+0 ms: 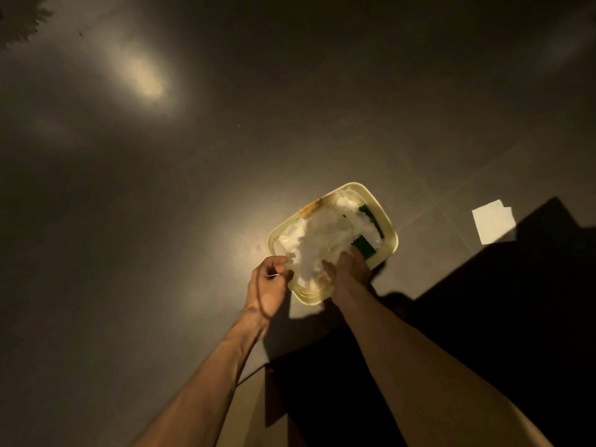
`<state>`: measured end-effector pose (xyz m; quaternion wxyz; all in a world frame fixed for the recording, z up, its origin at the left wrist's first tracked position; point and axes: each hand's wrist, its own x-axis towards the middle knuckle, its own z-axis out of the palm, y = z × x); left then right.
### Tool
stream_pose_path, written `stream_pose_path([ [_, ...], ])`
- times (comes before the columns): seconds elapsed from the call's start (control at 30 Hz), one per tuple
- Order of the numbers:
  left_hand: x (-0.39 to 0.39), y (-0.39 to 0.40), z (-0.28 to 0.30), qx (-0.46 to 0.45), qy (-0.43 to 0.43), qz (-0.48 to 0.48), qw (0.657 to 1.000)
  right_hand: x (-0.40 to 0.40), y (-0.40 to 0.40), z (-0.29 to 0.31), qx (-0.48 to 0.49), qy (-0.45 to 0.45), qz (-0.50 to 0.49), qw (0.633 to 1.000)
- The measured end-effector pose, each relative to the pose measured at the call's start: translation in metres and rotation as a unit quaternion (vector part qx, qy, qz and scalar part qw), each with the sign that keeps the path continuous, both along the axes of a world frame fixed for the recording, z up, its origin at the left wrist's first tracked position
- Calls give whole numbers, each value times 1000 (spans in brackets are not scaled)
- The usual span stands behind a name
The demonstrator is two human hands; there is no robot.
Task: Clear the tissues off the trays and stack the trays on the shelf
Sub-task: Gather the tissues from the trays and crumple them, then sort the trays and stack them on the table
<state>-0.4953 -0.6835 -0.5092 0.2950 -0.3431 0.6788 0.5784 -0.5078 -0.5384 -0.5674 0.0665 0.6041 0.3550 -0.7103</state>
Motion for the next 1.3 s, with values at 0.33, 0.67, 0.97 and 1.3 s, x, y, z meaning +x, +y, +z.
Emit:
stream_pose_path([
  [0.33,-7,-2,75,9,-5,-12,1000,-17,-6,90,1,-38,-12,999],
  [0.67,-40,0,265,25,60,-63,996,-40,9,280,90,92,360,924],
  [0.97,-66,20,439,33,183,-110,976,-49,49,474,156,211,442,858],
  [1.3,-30,83,573,87,254,-211,940,20,113,631,216,262,408,847],
])
